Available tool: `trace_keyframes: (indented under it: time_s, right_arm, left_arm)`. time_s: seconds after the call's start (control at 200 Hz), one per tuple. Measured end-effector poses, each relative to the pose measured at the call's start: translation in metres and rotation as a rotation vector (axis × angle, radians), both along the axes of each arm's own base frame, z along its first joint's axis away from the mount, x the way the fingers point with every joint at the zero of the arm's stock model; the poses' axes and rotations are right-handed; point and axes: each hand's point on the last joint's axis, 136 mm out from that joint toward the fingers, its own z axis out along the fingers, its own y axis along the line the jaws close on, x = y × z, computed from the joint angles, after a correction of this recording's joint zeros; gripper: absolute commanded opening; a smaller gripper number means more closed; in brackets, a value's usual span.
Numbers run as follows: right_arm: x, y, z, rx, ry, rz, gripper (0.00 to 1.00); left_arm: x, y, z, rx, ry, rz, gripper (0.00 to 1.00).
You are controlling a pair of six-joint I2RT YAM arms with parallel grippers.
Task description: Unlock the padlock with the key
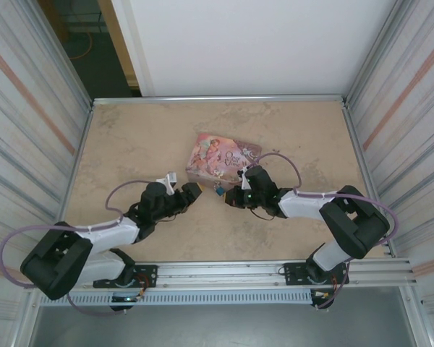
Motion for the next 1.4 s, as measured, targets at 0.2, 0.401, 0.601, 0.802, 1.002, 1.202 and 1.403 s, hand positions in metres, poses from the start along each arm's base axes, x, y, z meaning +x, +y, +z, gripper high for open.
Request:
trace_keyframes:
  time_s: [0.2,0.401,0.601,0.802,1.002,1.202,1.403]
  right_arm:
    - [-0.001,0.004,0.003,0.027,0.028,-0.026,0.00]
    - [-0.001,0.006,0.004,0.041,0.042,-0.041,0.00]
    - [-0.002,0.008,0.005,0.050,0.051,-0.052,0.00]
    - [-0.002,0.009,0.006,0.056,0.058,-0.057,0.00]
    - [-0.002,0.010,0.007,0.057,0.065,-0.060,0.00]
    - [-0.002,0.010,0.007,0.057,0.065,-0.060,0.00]
    - [-0.002,0.010,0.008,0.060,0.069,-0.064,0.00]
  left_arm:
    - [0.005,-0.010,-0.009,-0.055,0.033,-0.008,0.58]
    - [0.009,-0.020,-0.022,-0.094,0.065,-0.028,0.57]
    - [0.017,-0.030,-0.023,-0.132,0.064,-0.040,0.55]
    - [0.025,-0.041,-0.023,-0.182,0.062,-0.045,0.52]
    - [0.025,-0.053,-0.029,-0.211,0.078,-0.059,0.50]
    - [0.025,-0.059,-0.033,-0.236,0.093,-0.063,0.43]
    - [0.026,-0.061,-0.037,-0.254,0.108,-0.056,0.31]
